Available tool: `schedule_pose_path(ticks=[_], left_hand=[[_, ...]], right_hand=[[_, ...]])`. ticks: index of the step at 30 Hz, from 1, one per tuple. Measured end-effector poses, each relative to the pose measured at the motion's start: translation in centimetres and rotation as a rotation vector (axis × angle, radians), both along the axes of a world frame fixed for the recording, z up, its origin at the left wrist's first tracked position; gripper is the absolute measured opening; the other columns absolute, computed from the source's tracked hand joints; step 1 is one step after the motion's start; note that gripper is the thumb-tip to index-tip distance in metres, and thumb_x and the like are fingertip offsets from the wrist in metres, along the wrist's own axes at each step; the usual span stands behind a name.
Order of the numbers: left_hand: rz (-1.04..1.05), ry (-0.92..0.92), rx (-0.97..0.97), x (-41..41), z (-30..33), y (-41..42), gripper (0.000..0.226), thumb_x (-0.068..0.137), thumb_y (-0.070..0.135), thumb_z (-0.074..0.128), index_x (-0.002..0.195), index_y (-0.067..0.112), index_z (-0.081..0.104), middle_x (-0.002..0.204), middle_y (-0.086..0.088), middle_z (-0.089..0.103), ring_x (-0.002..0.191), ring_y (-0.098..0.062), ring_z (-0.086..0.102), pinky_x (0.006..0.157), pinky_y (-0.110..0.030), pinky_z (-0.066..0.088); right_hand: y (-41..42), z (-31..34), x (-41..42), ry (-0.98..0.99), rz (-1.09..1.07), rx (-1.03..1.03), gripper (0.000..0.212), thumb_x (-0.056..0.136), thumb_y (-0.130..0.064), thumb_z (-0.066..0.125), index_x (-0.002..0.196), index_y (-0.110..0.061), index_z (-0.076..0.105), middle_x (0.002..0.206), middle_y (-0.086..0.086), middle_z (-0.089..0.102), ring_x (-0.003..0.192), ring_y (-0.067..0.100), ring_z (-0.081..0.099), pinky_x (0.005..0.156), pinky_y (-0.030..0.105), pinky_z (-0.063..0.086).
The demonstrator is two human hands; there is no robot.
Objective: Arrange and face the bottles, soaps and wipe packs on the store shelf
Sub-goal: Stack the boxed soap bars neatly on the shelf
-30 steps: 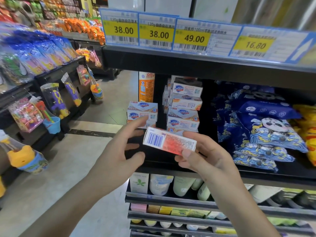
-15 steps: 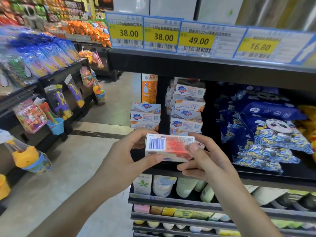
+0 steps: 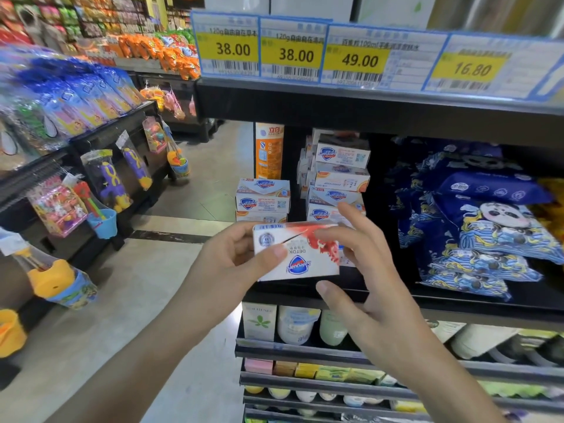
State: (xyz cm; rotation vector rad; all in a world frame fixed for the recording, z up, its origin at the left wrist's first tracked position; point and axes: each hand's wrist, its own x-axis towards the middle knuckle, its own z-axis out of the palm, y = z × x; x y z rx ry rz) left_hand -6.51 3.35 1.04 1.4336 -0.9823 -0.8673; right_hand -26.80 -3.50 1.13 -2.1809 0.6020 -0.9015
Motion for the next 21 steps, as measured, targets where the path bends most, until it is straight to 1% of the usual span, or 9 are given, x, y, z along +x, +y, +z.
schedule_pose_path(ticks=[3, 6, 7, 9, 12, 16, 18, 20, 21], left_hand=[[-0.004, 0.048, 0.036, 0.1, 0.2, 0.0, 0.046, 0.079, 0.039, 0.073, 0.122, 0.024, 0.068, 0.108, 0.004, 0.08, 0.103, -0.018, 0.076, 0.093, -0.042, 0.058], [-0.009, 0.022, 0.073, 0.3, 0.3, 0.0, 0.029, 0.092, 0.034, 0.069, 0.121, 0.029, 0.069, 0.106, 0.005, 0.08, 0.103, -0.018, 0.076, 0.096, -0.048, 0.057], [-0.008, 0.005, 0.09, 0.4, 0.3, -0.1, 0.027, 0.094, 0.035, 0.068, 0.121, 0.03, 0.07, 0.105, 0.006, 0.08, 0.103, -0.016, 0.075, 0.094, -0.047, 0.057], [-0.007, -0.015, 0.118, 0.3, 0.4, -0.2, 0.028, 0.094, 0.04, 0.066, 0.12, 0.033, 0.069, 0.102, 0.009, 0.08, 0.098, -0.01, 0.074, 0.082, -0.037, 0.056], [-0.03, -0.017, 0.134, 0.2, 0.6, -0.2, 0.031, 0.091, 0.047, 0.065, 0.119, 0.033, 0.07, 0.1, 0.007, 0.08, 0.087, -0.005, 0.07, 0.072, -0.029, 0.05], [-0.033, 0.014, 0.136, 0.2, 0.8, -0.2, 0.049, 0.081, 0.059, 0.061, 0.122, 0.034, 0.066, 0.098, 0.002, 0.08, 0.076, -0.011, 0.073, 0.069, -0.031, 0.053], [-0.033, 0.037, 0.123, 0.3, 0.7, -0.2, 0.062, 0.072, 0.068, 0.059, 0.126, 0.037, 0.062, 0.103, 0.002, 0.079, 0.086, -0.017, 0.076, 0.074, -0.032, 0.057], [-0.053, 0.002, 0.103, 0.3, 0.5, 0.0, 0.071, 0.066, 0.077, 0.063, 0.129, 0.045, 0.056, 0.114, 0.012, 0.076, 0.104, -0.012, 0.073, 0.083, -0.03, 0.06], [-0.077, -0.032, 0.087, 0.3, 0.4, 0.2, 0.071, 0.067, 0.078, 0.07, 0.13, 0.048, 0.053, 0.119, 0.018, 0.073, 0.111, -0.007, 0.07, 0.088, -0.029, 0.059]], right_hand=[[-0.2, -0.2, -0.1, -0.003, 0.017, 0.012, 0.053, 0.093, 0.004, 0.067, 0.128, -0.036, 0.059, 0.165, -0.024, 0.018, 0.154, 0.0, 0.014, 0.118, 0.037, 0.03], [-0.4, -0.3, -0.1, -0.019, 0.021, 0.042, 0.05, 0.091, 0.004, 0.07, 0.121, -0.035, 0.065, 0.163, -0.025, 0.023, 0.152, 0.001, 0.025, 0.116, 0.032, 0.036], [-0.5, -0.4, -0.2, -0.03, 0.025, 0.055, 0.048, 0.09, 0.004, 0.071, 0.119, -0.034, 0.066, 0.162, -0.026, 0.026, 0.149, -0.001, 0.03, 0.114, 0.027, 0.039], [-0.6, -0.5, -0.2, -0.06, 0.031, 0.106, 0.046, 0.089, 0.004, 0.072, 0.113, -0.035, 0.07, 0.158, -0.028, 0.032, 0.141, -0.004, 0.04, 0.105, 0.02, 0.046], [-0.7, -0.8, 0.1, -0.16, 0.046, 0.237, 0.043, 0.088, 0.004, 0.074, 0.106, -0.036, 0.074, 0.151, -0.029, 0.041, 0.128, 0.003, 0.058, 0.092, 0.022, 0.055], [-0.9, -1.2, 0.3, -0.248, 0.046, 0.329, 0.03, 0.082, -0.017, 0.075, 0.106, -0.035, 0.077, 0.142, -0.023, 0.052, 0.129, 0.013, 0.06, 0.098, 0.033, 0.055], [-1.1, -1.4, 0.3, -0.293, 0.043, 0.372, 0.031, 0.081, -0.016, 0.075, 0.107, -0.032, 0.077, 0.137, -0.019, 0.057, 0.125, 0.018, 0.063, 0.098, 0.033, 0.056], [-1.3, -1.6, 0.3, -0.328, 0.042, 0.414, 0.031, 0.081, -0.014, 0.076, 0.109, -0.028, 0.077, 0.135, -0.012, 0.06, 0.116, 0.023, 0.068, 0.095, 0.031, 0.057], [-1.4, -1.7, 0.3, -0.338, 0.042, 0.429, 0.031, 0.081, -0.014, 0.076, 0.109, -0.026, 0.077, 0.134, -0.011, 0.061, 0.114, 0.024, 0.069, 0.093, 0.029, 0.057]])
